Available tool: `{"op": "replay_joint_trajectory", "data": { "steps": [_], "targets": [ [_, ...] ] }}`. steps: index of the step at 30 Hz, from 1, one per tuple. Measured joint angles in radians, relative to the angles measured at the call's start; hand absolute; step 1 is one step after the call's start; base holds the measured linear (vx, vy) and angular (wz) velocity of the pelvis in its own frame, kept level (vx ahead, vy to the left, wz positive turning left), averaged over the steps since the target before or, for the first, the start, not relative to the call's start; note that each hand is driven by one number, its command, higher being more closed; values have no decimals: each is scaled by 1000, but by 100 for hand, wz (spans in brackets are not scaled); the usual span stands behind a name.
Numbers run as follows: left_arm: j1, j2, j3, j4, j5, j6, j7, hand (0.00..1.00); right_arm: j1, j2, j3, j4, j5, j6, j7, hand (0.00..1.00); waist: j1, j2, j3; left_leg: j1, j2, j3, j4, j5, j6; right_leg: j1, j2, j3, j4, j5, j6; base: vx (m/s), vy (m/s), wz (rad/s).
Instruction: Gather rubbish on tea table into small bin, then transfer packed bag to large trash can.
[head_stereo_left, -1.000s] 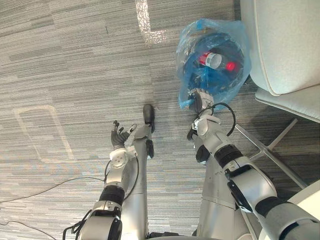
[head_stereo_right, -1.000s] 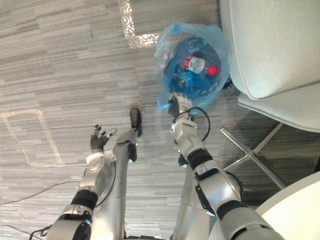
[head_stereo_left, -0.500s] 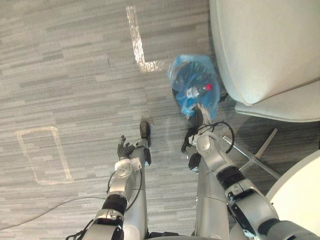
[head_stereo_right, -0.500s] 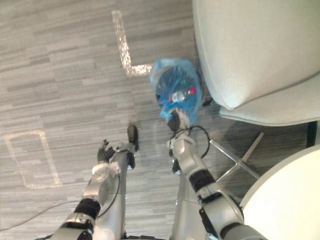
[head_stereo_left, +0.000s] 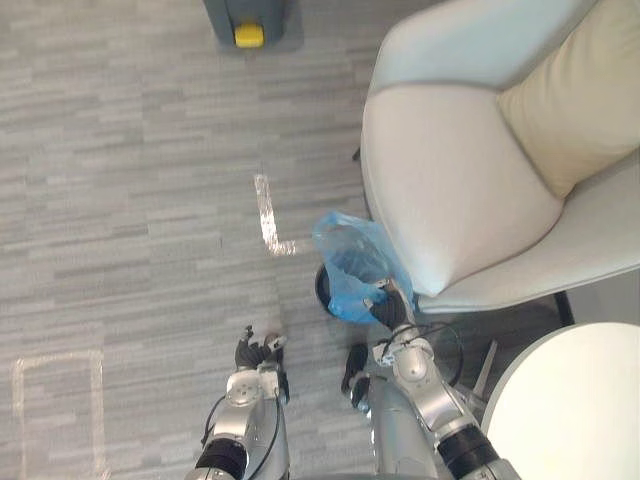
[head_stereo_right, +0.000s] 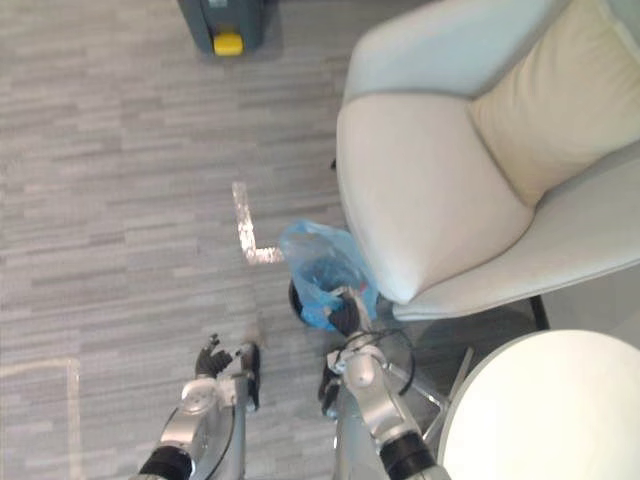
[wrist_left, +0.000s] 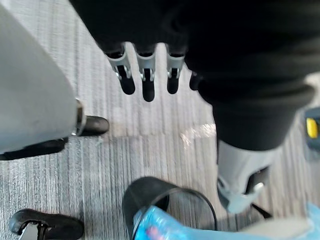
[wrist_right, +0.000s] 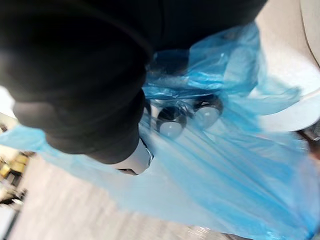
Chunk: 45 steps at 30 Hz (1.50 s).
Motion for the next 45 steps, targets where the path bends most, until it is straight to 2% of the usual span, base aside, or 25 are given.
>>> {"op": "replay_joint_trajectory", "data": {
  "steps": [3,6,10,13,18,20,23,28,32,37,40,45],
  "targets": [
    [14,12,-28,37,33,13,-12,0,34,8,-6,0,20,-2,24,100,-10,0,-56,65,-15,-1,-86,34,-5,61,10,4,-87,36,8,97,15,-5],
    [16,25,-43,41,48,19,-19,0,33,2,-22,1,22,-6,41,100,-18,1,-67,129,-22,2,-160,64,-6,136,27,12,-194,91,13,100,26,-9],
    [51,75,-103,-86,70,23,-40,0,37,-26,-34,0,51,-12,81,100,-26,8,-102,201,-37,2,-210,77,-3,230,35,23,-306,142,26,53,41,-5],
    [81,121,-161,-229,105,17,-63,0,43,-61,-25,-19,68,-20,110,100,-30,16,-119,253,-51,4,-234,78,-1,284,30,31,-338,150,32,12,50,-4],
    [117,199,-237,-424,116,-18,-107,0,58,-188,29,-176,140,-68,173,100,-32,19,-172,311,-69,23,-296,83,7,310,23,71,-379,173,40,-3,36,-21],
    [122,239,-269,-492,116,-30,-125,0,56,-235,37,-217,175,-84,190,100,-39,19,-173,338,-74,24,-307,85,11,337,22,75,-394,180,43,11,15,-9],
    [124,292,-297,-554,130,-54,-130,0,55,-280,56,-242,236,-96,211,100,-53,20,-202,355,-80,25,-331,89,11,340,21,84,-399,181,45,20,12,-7],
    [117,342,-333,-617,191,-60,-145,0,25,-325,91,-278,332,-98,232,100,-66,20,-207,382,-87,43,-351,94,17,360,21,105,-425,199,47,21,4,-13],
    [82,361,-373,-642,205,-62,-148,0,-17,-345,114,-329,375,-108,232,100,-75,19,-208,402,-90,52,-363,95,18,371,21,119,-428,200,48,4,8,-9],
    [17,363,-423,-697,230,-96,-149,0,-63,-345,131,-343,455,-109,233,100,-77,21,-221,416,-100,60,-380,99,23,371,20,125,-425,199,49,-5,8,-4],
    [8,357,-449,-698,243,-97,-150,0,-69,-342,154,-346,463,-109,234,100,-77,22,-234,426,-103,66,-393,102,23,372,20,130,-424,198,51,10,2,-6],
    [5,315,-496,-695,265,-96,-151,0,-103,-268,169,-346,500,-109,234,100,-83,21,-236,437,-103,75,-400,103,24,373,20,143,-424,198,51,-2,-1,-6]
  ]
}}
